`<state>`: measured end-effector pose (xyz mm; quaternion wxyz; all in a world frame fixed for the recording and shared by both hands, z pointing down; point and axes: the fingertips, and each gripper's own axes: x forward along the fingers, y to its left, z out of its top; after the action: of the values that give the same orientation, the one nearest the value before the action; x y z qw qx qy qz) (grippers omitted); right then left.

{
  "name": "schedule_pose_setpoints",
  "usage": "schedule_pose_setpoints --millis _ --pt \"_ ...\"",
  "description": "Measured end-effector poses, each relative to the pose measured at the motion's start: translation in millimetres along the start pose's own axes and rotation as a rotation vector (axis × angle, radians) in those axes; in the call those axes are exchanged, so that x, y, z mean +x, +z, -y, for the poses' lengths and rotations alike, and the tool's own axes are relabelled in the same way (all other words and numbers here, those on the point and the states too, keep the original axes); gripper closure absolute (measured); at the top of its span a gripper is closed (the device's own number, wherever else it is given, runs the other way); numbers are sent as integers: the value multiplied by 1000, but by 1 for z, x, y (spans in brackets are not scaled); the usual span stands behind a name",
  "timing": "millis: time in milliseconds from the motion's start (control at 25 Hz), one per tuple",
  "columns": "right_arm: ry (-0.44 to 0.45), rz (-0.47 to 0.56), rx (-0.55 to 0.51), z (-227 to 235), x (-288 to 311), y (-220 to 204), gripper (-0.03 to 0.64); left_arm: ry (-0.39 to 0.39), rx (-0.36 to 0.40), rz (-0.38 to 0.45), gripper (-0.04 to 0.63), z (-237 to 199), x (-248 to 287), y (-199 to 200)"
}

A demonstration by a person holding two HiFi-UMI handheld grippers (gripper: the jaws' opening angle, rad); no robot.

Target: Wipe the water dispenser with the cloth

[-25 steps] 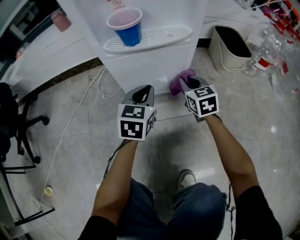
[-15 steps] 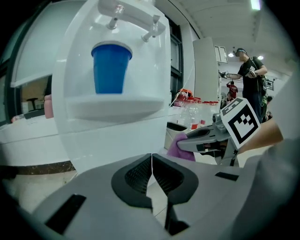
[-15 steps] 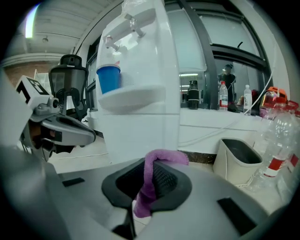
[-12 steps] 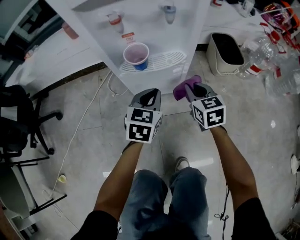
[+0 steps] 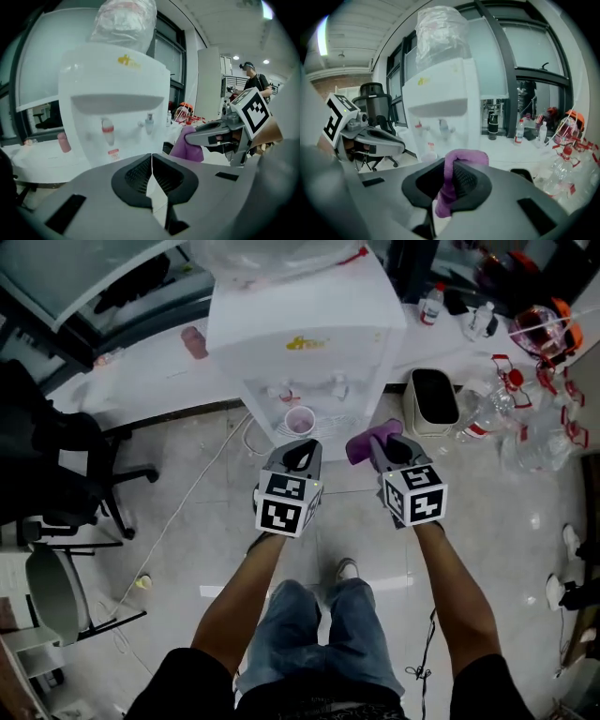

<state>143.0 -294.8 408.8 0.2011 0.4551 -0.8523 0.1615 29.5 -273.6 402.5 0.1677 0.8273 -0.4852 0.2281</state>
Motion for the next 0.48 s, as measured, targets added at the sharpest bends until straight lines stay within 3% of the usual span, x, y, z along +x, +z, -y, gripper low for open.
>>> schedule_pose_setpoints --millis 480 --pt "10 147 51 -21 -131 212 584 115 16 75 569 -1 -147 188"
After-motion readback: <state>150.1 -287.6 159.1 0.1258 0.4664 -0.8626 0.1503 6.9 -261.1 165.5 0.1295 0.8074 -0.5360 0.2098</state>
